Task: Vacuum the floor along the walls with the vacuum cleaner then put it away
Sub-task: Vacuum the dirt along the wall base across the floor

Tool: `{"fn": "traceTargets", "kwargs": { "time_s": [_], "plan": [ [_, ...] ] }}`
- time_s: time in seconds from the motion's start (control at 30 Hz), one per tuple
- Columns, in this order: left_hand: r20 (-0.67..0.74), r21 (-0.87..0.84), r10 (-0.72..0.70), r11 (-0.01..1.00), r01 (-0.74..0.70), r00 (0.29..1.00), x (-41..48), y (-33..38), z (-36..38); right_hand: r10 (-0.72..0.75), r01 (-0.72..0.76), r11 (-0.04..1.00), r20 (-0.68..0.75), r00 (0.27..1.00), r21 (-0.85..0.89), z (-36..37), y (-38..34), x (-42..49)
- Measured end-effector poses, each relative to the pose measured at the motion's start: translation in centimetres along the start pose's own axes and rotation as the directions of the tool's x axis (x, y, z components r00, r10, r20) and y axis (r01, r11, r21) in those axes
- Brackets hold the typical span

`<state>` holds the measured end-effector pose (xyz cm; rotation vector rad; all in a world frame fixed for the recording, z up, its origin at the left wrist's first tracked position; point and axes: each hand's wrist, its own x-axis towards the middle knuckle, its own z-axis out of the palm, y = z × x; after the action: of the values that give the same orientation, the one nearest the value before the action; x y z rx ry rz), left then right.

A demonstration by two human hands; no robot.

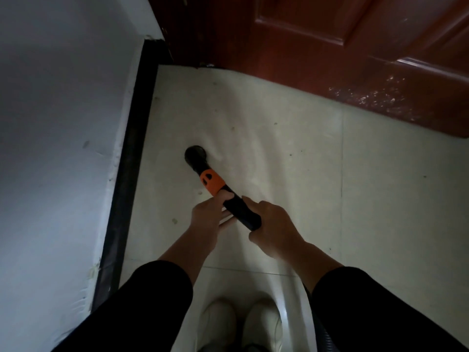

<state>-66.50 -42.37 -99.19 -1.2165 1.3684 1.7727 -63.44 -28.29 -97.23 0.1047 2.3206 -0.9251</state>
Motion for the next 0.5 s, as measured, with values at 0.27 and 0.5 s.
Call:
{"fn": "traceTargets", "kwargs": {
  "time_s": [0.27, 0.5],
  "plan": [
    [0.057, 0.118, -0.059, 0.992, 0.052, 0.997, -1.0, -1.9, 5.2, 0.165, -0.162, 0.983, -0.037, 0.986, 0.082, -2.2, 3.9, -3.1],
    [0.078, 0.258, -0.147, 0.958, 0.123, 0.986, -2.7, -3.8, 7.7, 0.281, -0.269, 0.951, -0.066, 0.957, 0.154, -3.0, 6.0, -7.0]
  ]
}}
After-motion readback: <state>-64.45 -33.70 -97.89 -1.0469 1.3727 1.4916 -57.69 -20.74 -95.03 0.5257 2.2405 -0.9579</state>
